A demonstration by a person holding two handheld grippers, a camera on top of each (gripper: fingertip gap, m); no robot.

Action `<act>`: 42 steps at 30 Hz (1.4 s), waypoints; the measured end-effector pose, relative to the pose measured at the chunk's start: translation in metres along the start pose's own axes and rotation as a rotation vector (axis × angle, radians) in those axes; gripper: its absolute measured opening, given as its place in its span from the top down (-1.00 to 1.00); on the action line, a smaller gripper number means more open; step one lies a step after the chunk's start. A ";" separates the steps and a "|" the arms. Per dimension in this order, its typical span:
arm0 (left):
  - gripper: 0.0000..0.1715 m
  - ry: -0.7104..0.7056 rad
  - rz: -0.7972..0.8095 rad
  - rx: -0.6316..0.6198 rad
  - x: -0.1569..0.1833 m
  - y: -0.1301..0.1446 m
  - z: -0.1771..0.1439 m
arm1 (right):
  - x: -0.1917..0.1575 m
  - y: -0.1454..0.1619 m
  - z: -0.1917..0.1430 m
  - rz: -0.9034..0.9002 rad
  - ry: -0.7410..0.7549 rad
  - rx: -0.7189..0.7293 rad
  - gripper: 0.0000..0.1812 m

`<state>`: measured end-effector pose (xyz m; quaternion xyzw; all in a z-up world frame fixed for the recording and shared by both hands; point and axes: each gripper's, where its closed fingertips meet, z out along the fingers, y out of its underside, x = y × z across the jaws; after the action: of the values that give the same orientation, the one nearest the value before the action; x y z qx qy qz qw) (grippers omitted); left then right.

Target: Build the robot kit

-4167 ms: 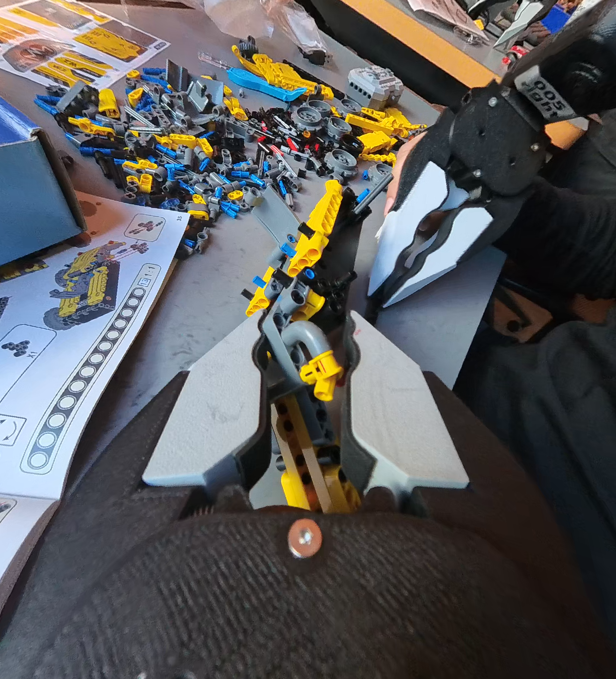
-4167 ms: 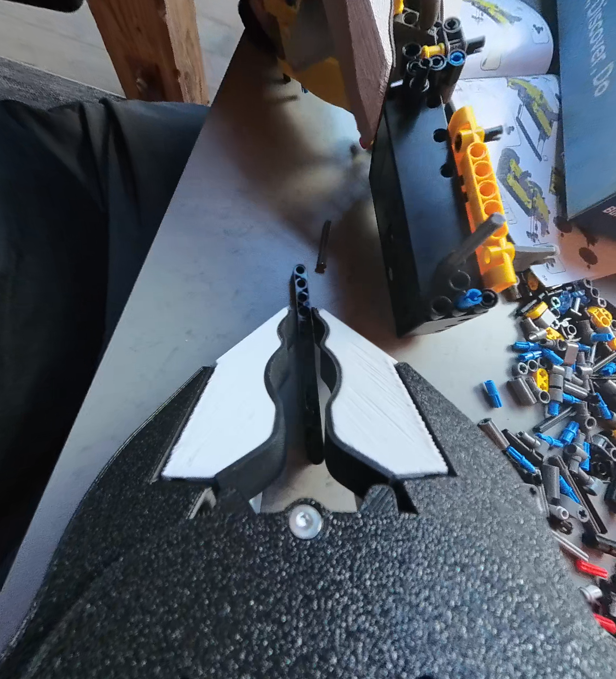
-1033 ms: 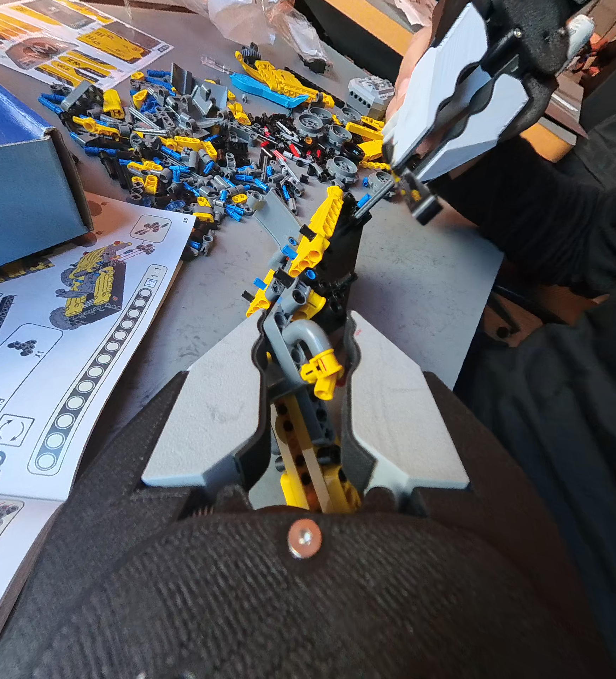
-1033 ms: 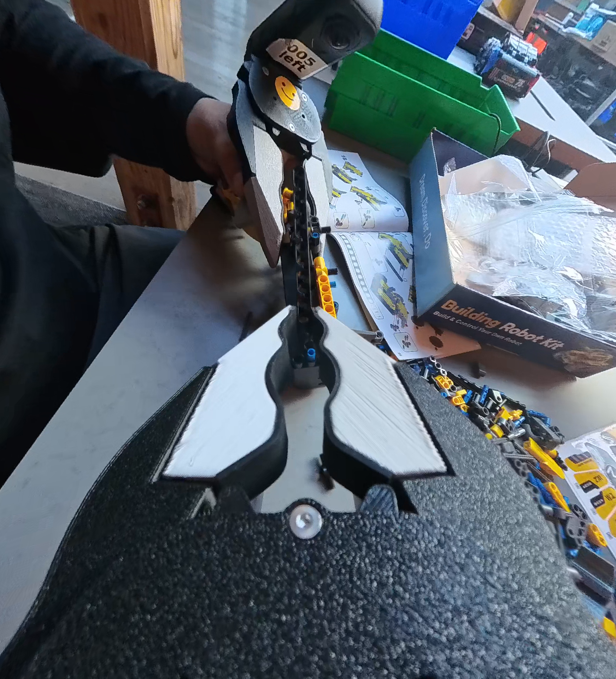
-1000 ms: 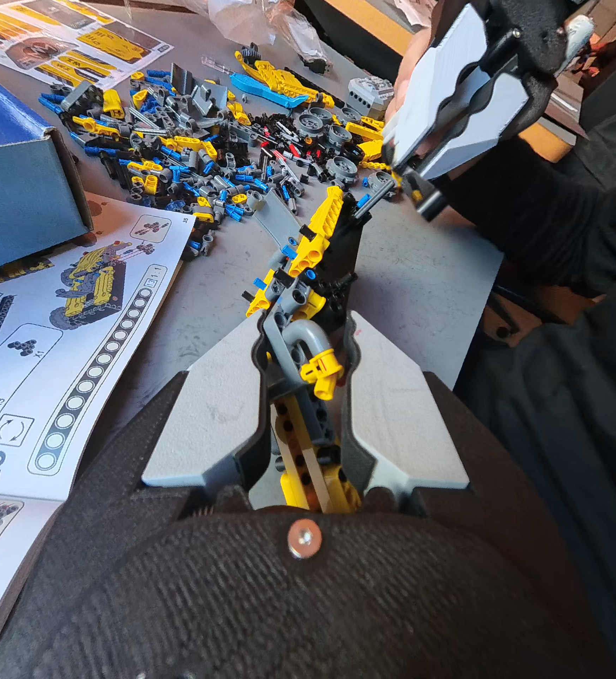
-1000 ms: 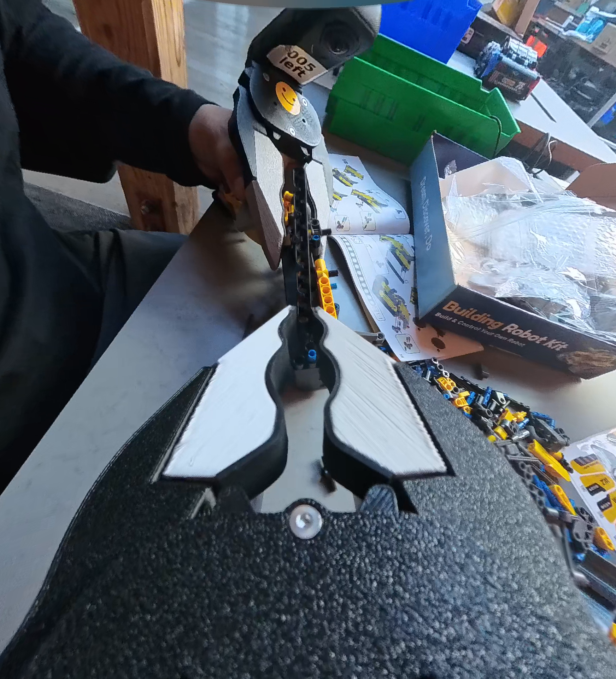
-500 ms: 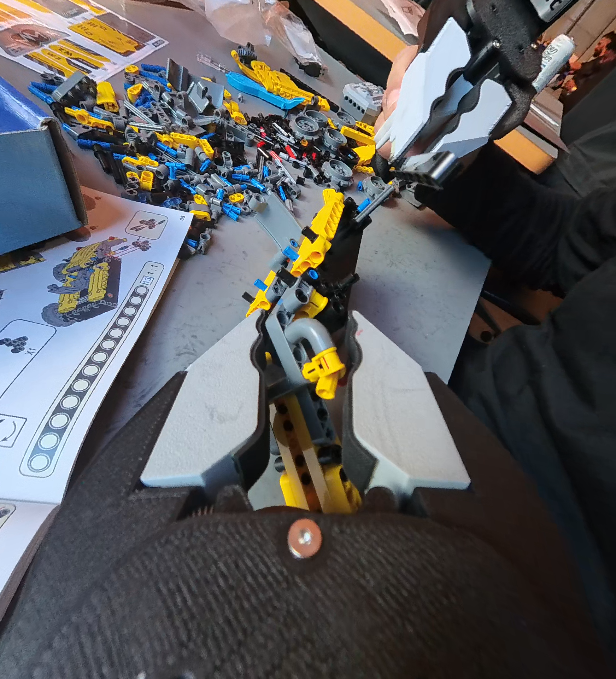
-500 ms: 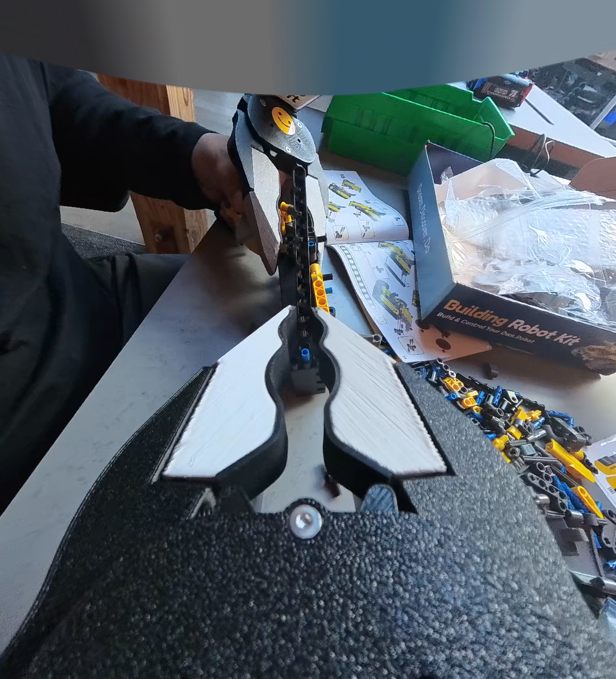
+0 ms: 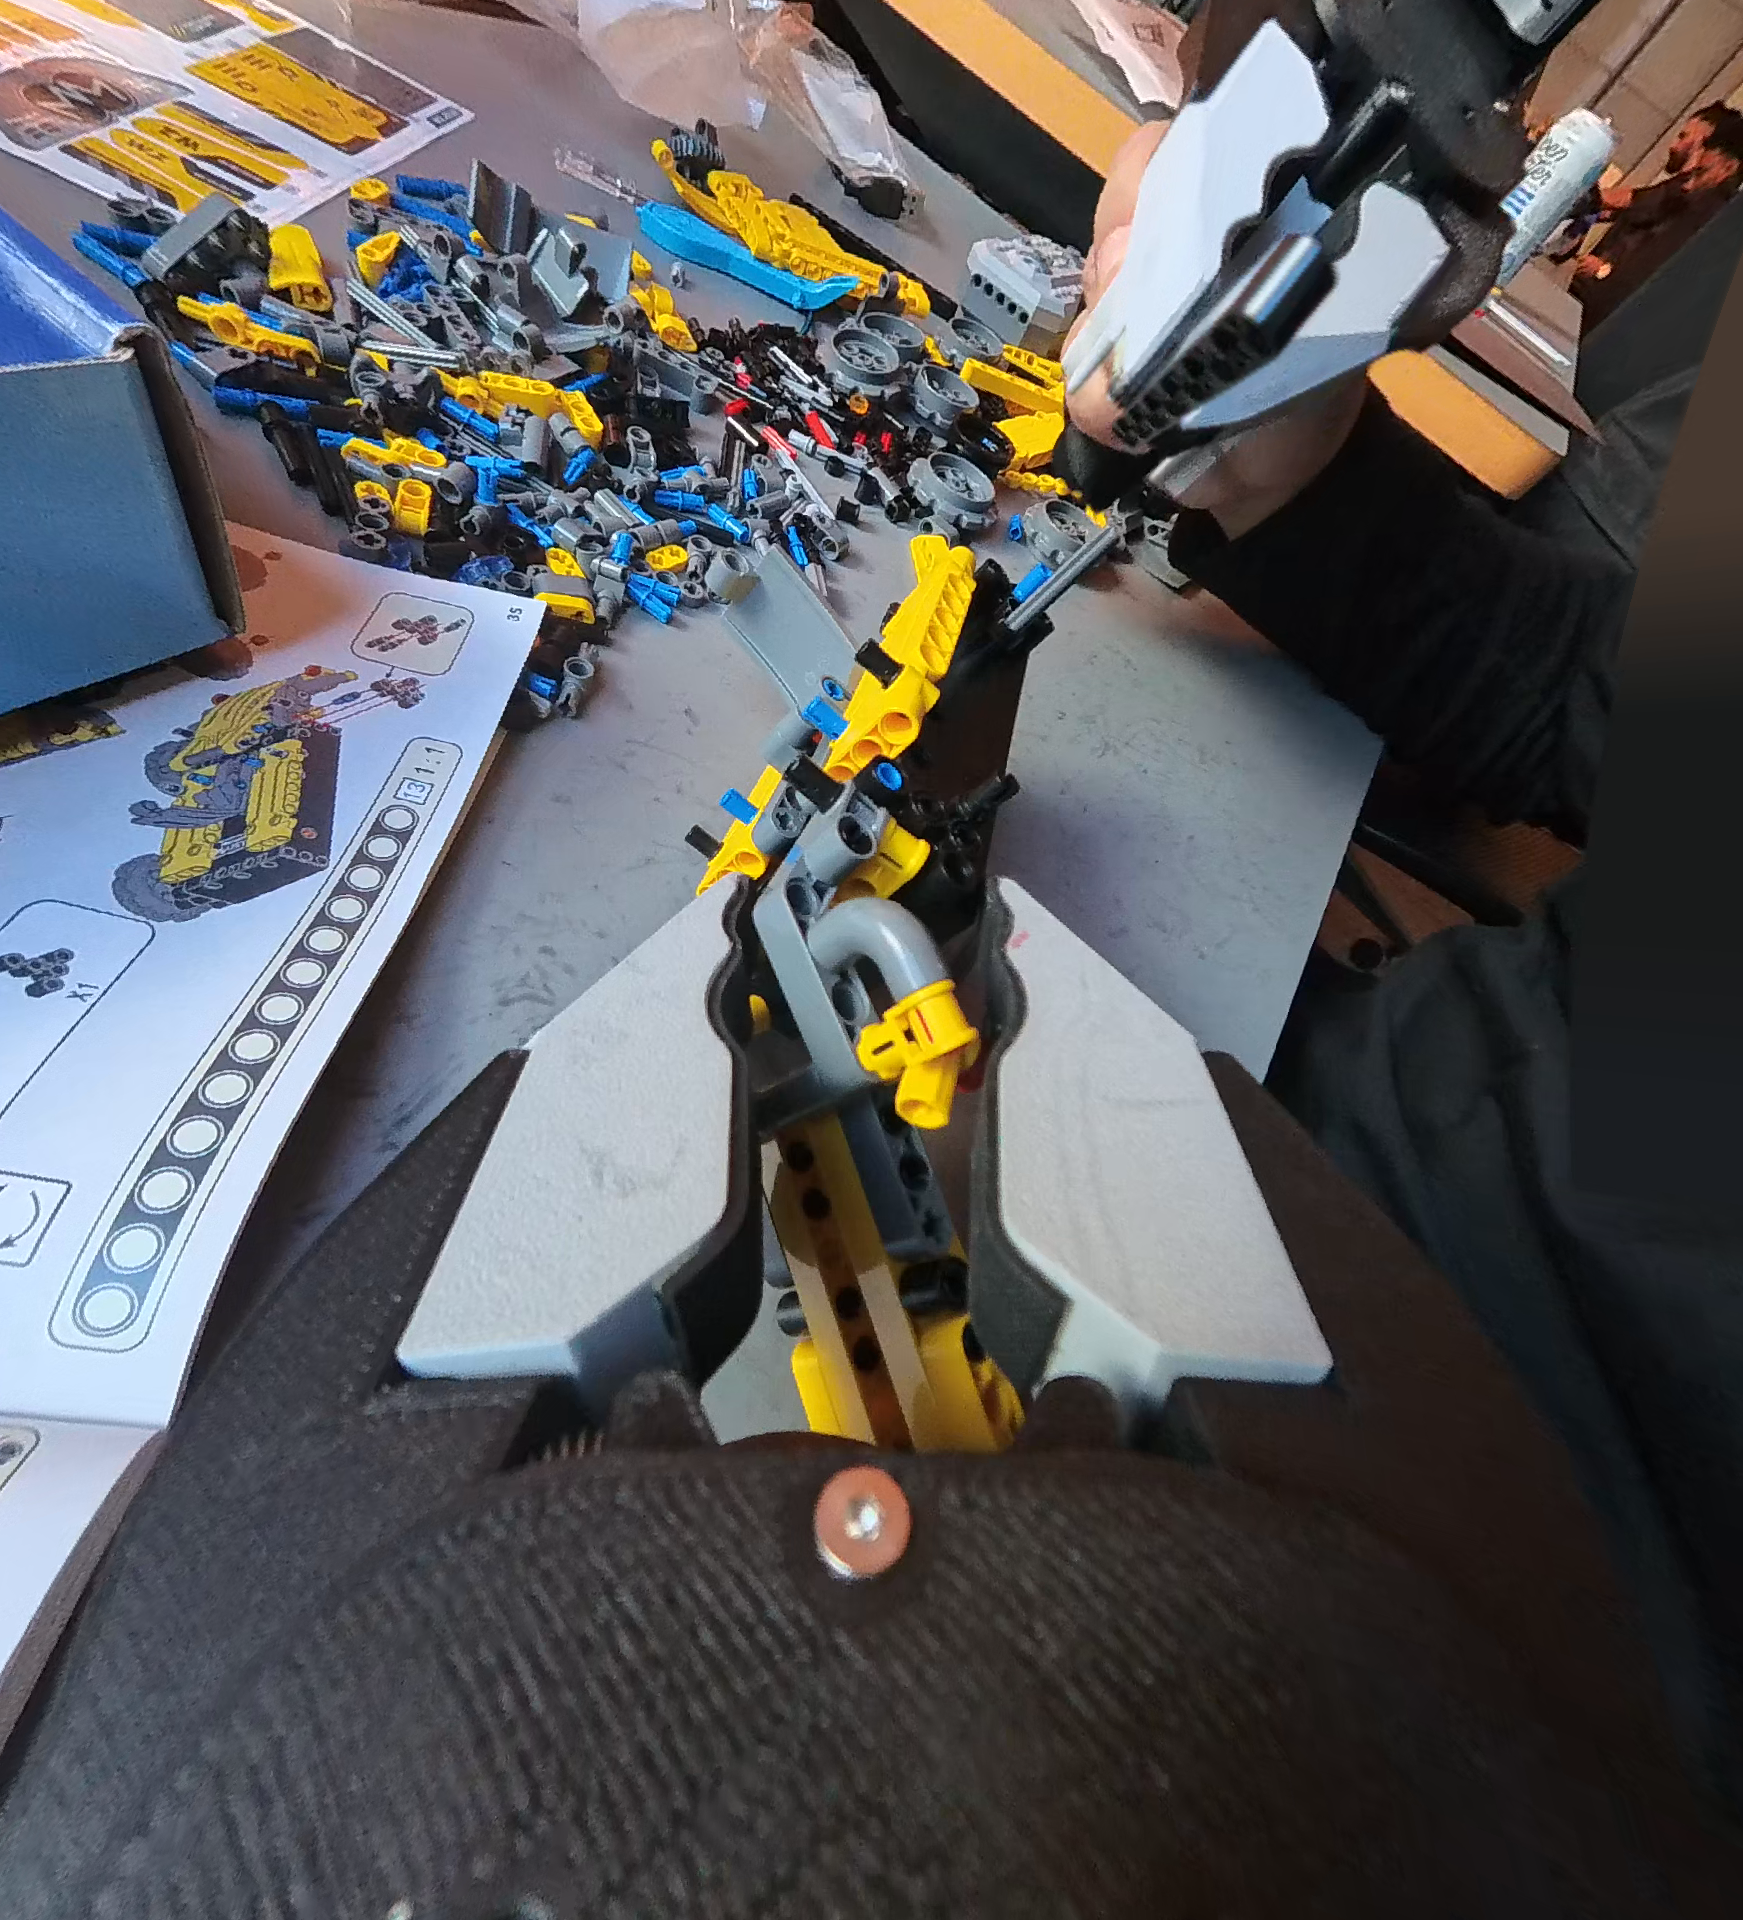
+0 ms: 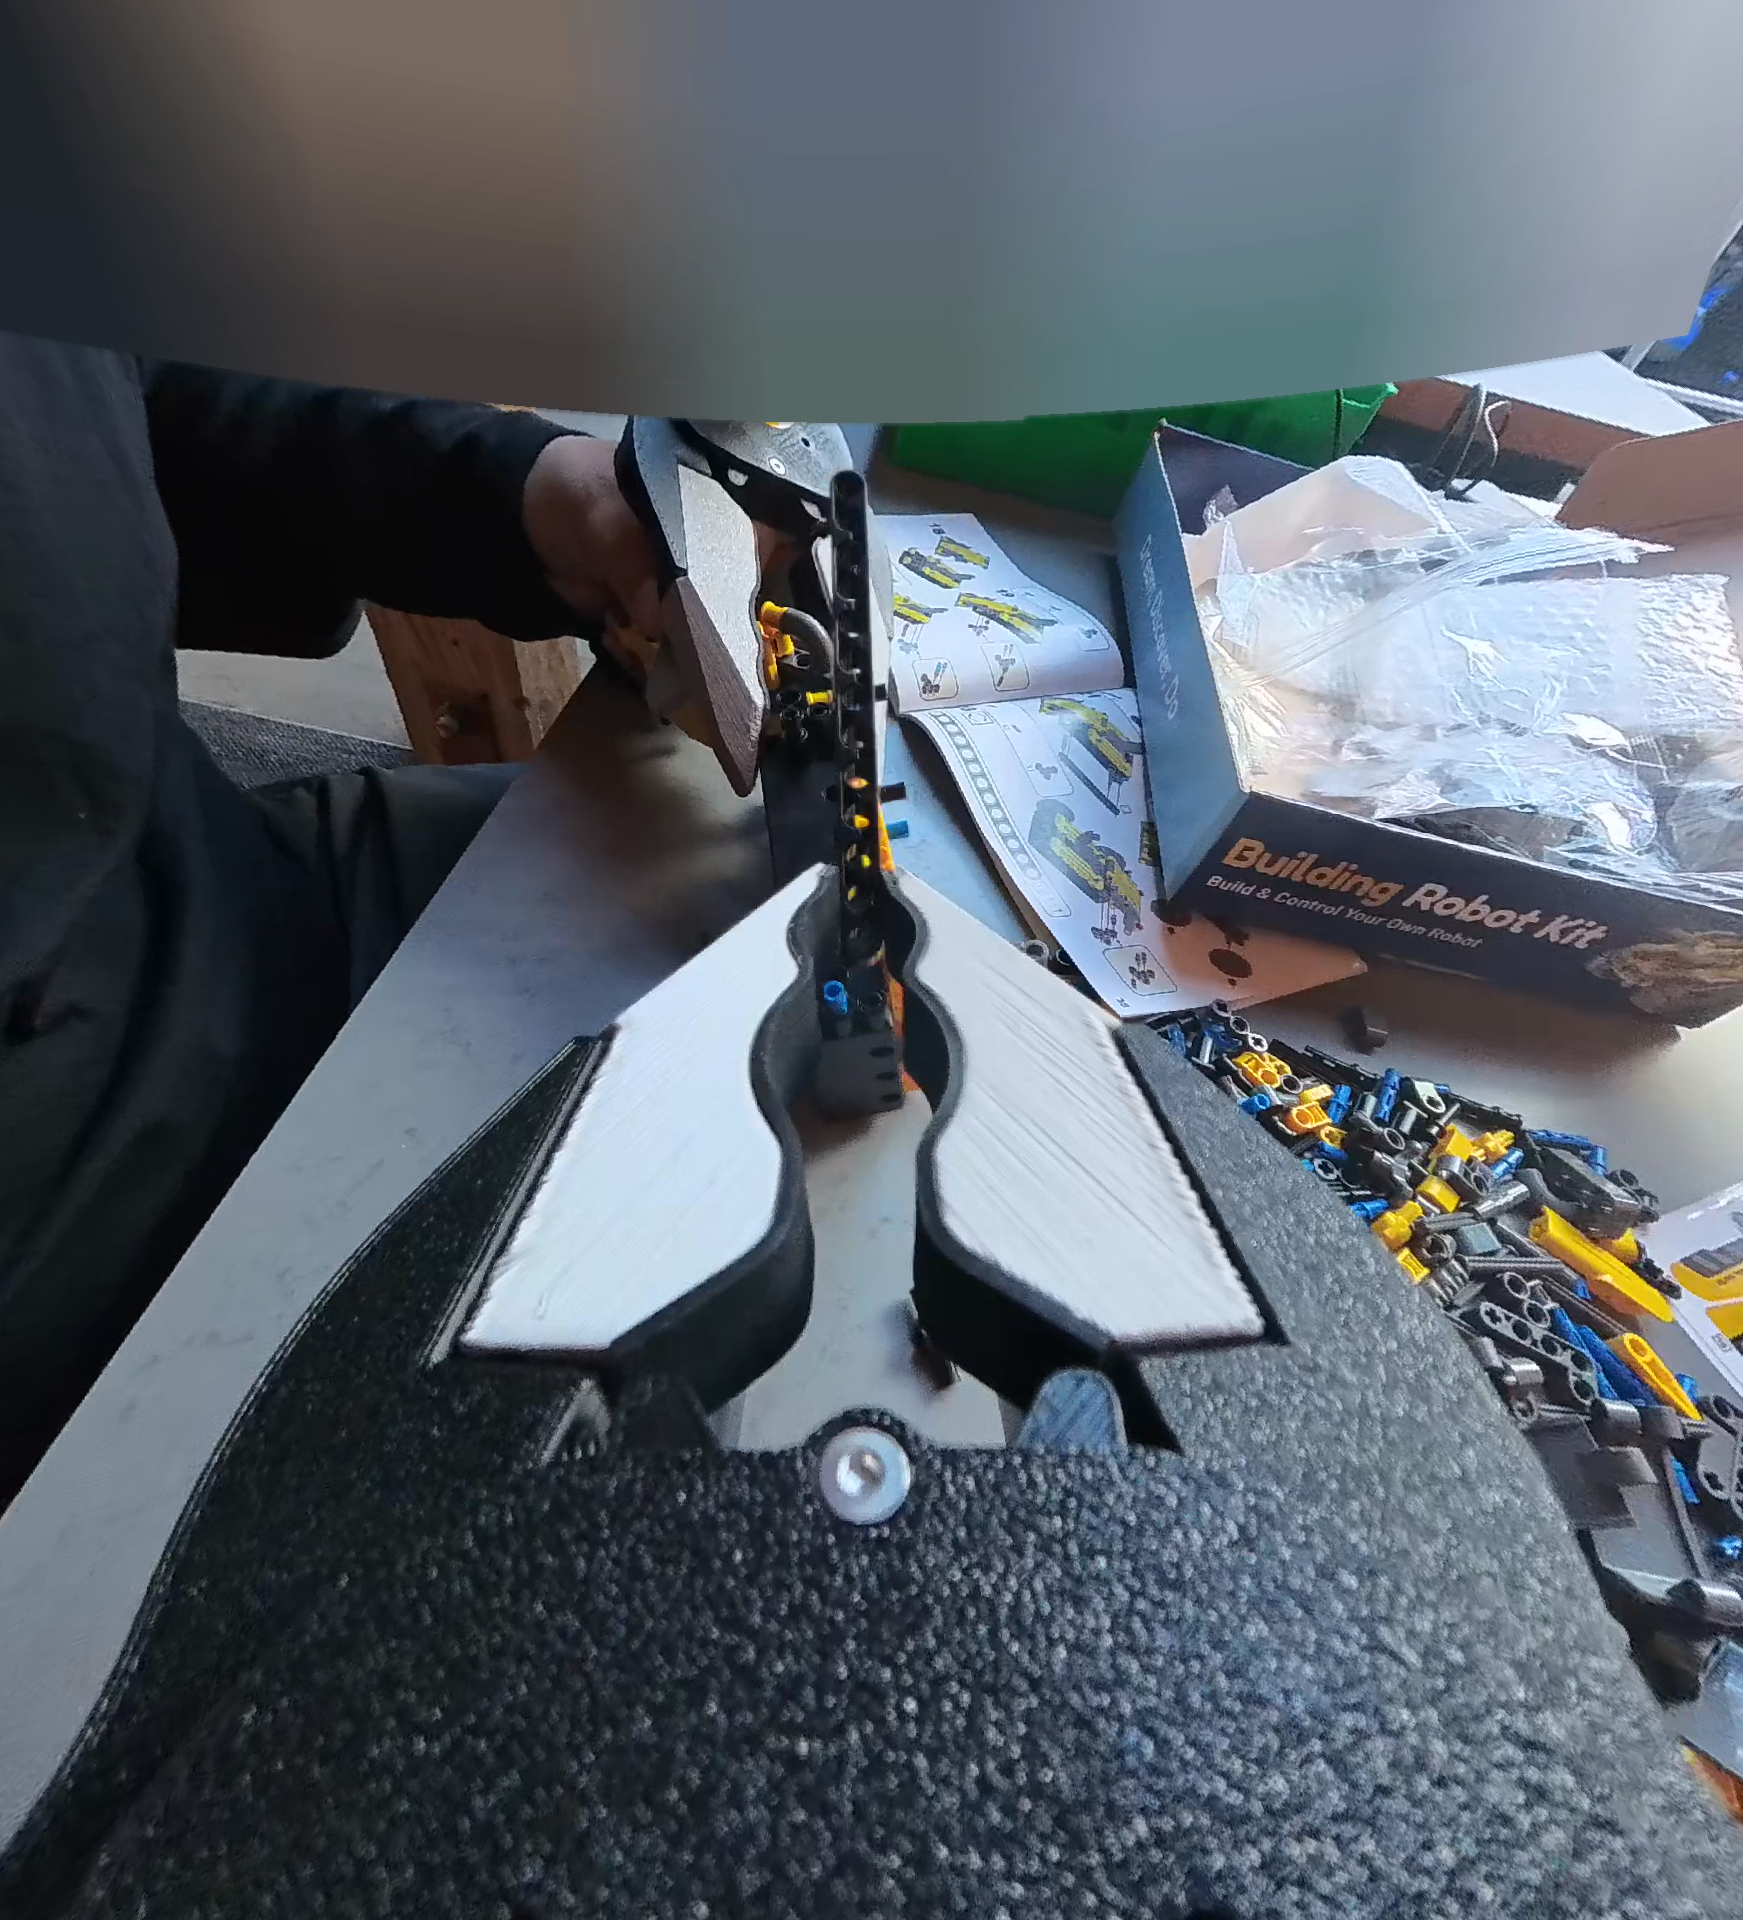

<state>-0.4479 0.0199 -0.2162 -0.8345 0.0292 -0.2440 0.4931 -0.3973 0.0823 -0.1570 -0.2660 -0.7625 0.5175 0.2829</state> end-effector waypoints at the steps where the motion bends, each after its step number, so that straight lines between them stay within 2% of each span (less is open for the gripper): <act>1: 0.54 0.000 -0.001 0.000 0.000 0.000 0.000 | 0.001 0.001 0.000 -0.001 0.003 -0.003 0.92; 35: 0.53 0.011 -0.014 -0.001 -0.001 0.000 0.000 | 0.008 0.007 -0.004 -0.004 0.049 -0.041 0.92; 42: 0.53 0.010 -0.014 0.000 -0.001 0.000 0.000 | 0.002 0.016 0.002 -0.013 0.030 -0.103 0.92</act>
<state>-0.4486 0.0203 -0.2166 -0.8335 0.0257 -0.2517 0.4911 -0.3984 0.0875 -0.1720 -0.2830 -0.7854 0.4719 0.2836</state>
